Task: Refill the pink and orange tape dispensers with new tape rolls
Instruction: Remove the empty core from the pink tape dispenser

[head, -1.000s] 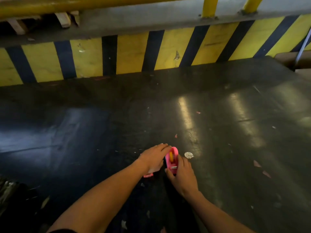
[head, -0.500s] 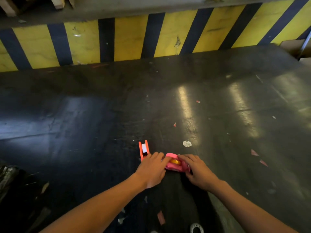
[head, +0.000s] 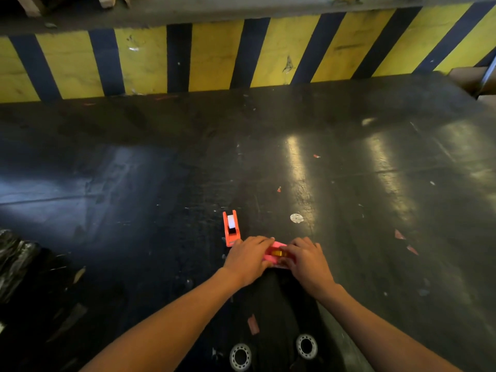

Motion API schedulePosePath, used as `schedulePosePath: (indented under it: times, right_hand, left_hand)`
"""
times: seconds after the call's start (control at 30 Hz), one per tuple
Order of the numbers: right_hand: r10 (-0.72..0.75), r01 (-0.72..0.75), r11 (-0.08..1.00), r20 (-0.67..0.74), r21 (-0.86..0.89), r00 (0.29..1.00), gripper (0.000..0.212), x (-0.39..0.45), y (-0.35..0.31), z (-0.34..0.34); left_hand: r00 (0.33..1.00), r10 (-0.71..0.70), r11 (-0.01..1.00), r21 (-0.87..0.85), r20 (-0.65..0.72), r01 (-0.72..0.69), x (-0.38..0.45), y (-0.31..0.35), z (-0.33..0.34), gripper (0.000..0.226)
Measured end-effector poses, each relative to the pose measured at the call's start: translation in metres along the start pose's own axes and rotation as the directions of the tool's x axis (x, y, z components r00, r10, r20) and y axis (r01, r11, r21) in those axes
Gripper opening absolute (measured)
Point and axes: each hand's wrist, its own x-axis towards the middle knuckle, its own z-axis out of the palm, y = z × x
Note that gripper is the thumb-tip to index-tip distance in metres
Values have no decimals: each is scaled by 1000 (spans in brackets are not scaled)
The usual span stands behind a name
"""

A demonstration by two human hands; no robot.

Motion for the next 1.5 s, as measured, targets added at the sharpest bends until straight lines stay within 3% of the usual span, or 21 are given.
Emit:
schedulePosePath:
  times: [0.17,0.3,0.37,0.43,0.5,0.6,0.73,0.9,1.03,1.3,1.37,1.43,1.5]
  right_hand:
    - [-17,18,999,37,-28,999,16,8,0,-5]
    - [-72,64,995,-102,-74,992,25,-5,-1,3]
    - [-36,37,999,-194,1,980,31,-6,-6,3]
    - [64,-29,990,-250,141,966,24,-3,-10,-3]
    - [201,-117,928,-208,355,957,16,-1,-17,-18]
    - [398,-280,723,-50,631,916,12,-2,-21,-34]
    - [402,-359,493,159,793,902,14,-10,-22,-35]
    - [295,-357,334,263,872,918,9,-37,-35,-34]
    - [254,-366,343,290,865,923,15,-58,-42,-34]
    - [347,-376,186,298,908,889,10,-99,-63,-47]
    - [429,-407,224,285,885,857,6,-108,-56,-47]
    - [513,-465,425,216,777,831,8,-115,-39,-41]
    - [535,-522,657,151,544,831,8,-123,-20,-36]
  left_hand:
    - [1000,-22,1000,-12,-20,22,-2,0,4,65]
    - [998,-46,999,-23,-31,45,-4,2,6,65]
    - [998,-50,998,-34,-36,49,-3,2,6,65]
    - [998,-54,997,-63,-42,51,-4,2,7,67]
    - [996,-73,989,-136,-53,65,-7,5,9,72]
    - [979,-114,950,-306,-168,59,-16,15,9,73]
    - [942,-127,871,-489,-310,-43,-36,33,3,53]
    - [906,-171,816,-571,-388,-91,-65,44,13,32]
    - [891,-227,795,-603,-394,-64,-84,47,19,22]
    - [835,-276,789,-608,-476,-85,-130,68,20,21]
    - [823,-316,767,-637,-473,-72,-143,71,21,21]
    - [823,-350,747,-663,-448,-43,-155,72,23,22]
    - [822,-370,732,-681,-434,-30,-167,71,27,23]
